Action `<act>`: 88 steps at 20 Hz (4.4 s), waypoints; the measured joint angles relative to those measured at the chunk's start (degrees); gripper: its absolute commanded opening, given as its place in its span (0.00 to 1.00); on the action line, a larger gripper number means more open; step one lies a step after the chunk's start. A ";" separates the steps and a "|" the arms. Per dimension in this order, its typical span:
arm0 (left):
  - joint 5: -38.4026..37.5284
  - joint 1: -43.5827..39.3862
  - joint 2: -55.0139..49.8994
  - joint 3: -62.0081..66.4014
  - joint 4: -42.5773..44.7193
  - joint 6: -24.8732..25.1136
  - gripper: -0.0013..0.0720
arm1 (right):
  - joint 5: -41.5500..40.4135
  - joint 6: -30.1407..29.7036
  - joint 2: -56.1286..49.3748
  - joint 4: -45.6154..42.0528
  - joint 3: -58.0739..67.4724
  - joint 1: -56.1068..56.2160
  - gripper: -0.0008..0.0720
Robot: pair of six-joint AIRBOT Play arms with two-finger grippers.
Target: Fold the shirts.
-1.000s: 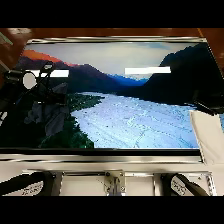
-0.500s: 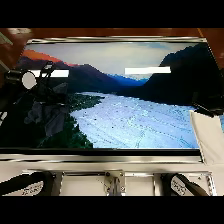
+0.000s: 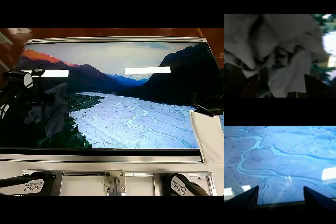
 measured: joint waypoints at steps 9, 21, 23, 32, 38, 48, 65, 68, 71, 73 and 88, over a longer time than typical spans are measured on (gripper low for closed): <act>8.44 10.75 -12.72 0.00 -9.68 0.68 0.30 | -0.44 0.00 -3.21 -0.02 -2.78 0.00 0.93; 8.07 -5.42 5.53 5.79 -25.53 10.62 0.07 | -2.08 -3.89 -1.97 6.03 -3.26 0.00 0.93; 9.77 -13.31 8.13 5.84 -29.27 10.99 0.07 | -2.10 -4.72 0.02 7.78 -3.26 0.00 0.93; 24.22 -38.95 -3.80 4.31 -36.26 3.89 0.96 | 3.76 -6.45 6.12 2.69 -3.28 0.00 0.93; 18.40 -31.54 -7.63 6.21 -39.93 2.38 0.97 | 4.13 -6.97 5.64 2.03 -5.03 0.00 0.93; 3.78 -12.70 -13.60 3.50 -42.86 1.99 0.97 | -2.49 -10.64 -2.01 13.66 -16.68 0.00 0.93; 10.64 -12.81 -25.20 3.19 -59.30 5.86 0.96 | -9.55 -11.52 -14.47 16.35 -17.59 7.63 0.93; 10.78 -13.62 -26.56 3.28 -61.68 5.88 0.64 | -10.05 -11.52 -15.72 16.31 -17.59 9.51 0.93; 11.41 -14.10 -27.82 3.17 -61.07 6.82 0.07 | -10.45 -11.52 -16.24 16.26 -17.59 10.32 0.93; 11.39 -14.08 -28.15 3.32 -61.61 8.11 0.07 | -10.45 -11.39 -16.39 16.22 -17.59 10.51 0.93; 9.40 -10.86 -16.72 6.69 -57.00 14.08 0.07 | -12.26 -11.82 -20.87 14.32 -16.04 22.36 0.10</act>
